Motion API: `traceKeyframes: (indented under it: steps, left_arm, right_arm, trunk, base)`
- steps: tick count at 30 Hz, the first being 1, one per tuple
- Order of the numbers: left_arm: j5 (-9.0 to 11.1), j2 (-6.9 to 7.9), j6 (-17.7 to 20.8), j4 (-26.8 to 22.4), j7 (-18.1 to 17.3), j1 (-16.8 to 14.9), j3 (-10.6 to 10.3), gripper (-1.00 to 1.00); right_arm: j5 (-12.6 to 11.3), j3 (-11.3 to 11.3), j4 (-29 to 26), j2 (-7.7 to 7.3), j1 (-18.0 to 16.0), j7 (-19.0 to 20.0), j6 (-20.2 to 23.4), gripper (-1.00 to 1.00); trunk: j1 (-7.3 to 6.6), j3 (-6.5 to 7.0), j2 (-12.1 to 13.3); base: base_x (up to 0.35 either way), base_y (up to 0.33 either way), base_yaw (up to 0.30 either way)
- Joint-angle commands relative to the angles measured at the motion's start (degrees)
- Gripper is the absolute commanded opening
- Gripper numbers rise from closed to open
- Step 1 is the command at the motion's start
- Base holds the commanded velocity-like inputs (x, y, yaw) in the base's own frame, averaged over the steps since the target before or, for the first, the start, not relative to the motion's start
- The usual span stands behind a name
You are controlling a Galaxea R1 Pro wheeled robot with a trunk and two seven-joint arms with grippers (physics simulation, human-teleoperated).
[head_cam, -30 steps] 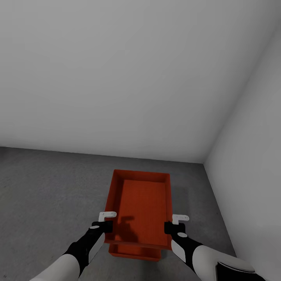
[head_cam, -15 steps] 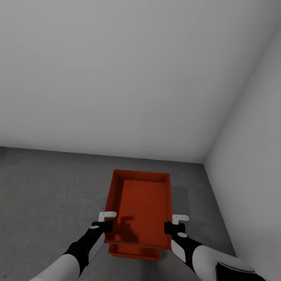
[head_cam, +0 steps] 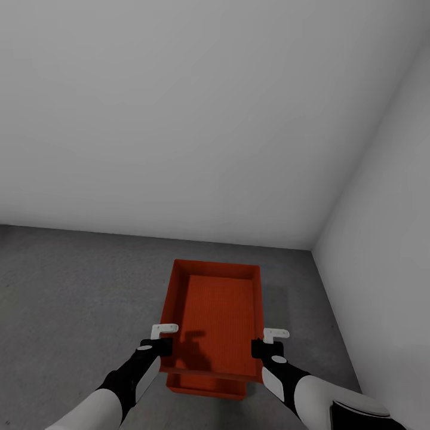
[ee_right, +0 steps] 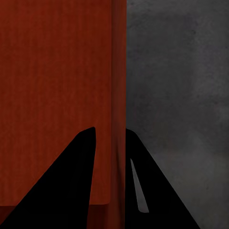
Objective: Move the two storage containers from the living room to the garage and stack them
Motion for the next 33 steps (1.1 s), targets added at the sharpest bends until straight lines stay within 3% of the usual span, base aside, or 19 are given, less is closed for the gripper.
traceKeyframes:
  steps: [1,25,33]
  left_arm:
    - [0.46,0.12,0.27,-1.95,0.76,-0.08,0.76,-1.0]
    - [0.47,0.12,0.27,-1.95,0.77,-0.08,0.76,-1.0]
    - [0.46,0.12,0.35,-1.95,0.62,-0.08,0.78,-1.0]
  right_arm:
    - [-0.52,0.65,1.46,-1.24,-0.01,-0.17,-0.01,-1.0]
    - [-0.61,0.65,1.46,-1.33,-0.01,-0.04,-0.01,-1.0]
    - [-0.6,0.65,1.46,-1.41,-0.01,-0.07,-0.01,-1.0]
  trunk:
    - [0.23,-0.25,-0.47]
    - [5.5,-4.59,-10.09]
    - [5.5,-4.99,-10.09]
  base:
    - [0.0,0.0,0.0]
    - [0.0,0.0,0.0]
    - [0.0,0.0,0.0]
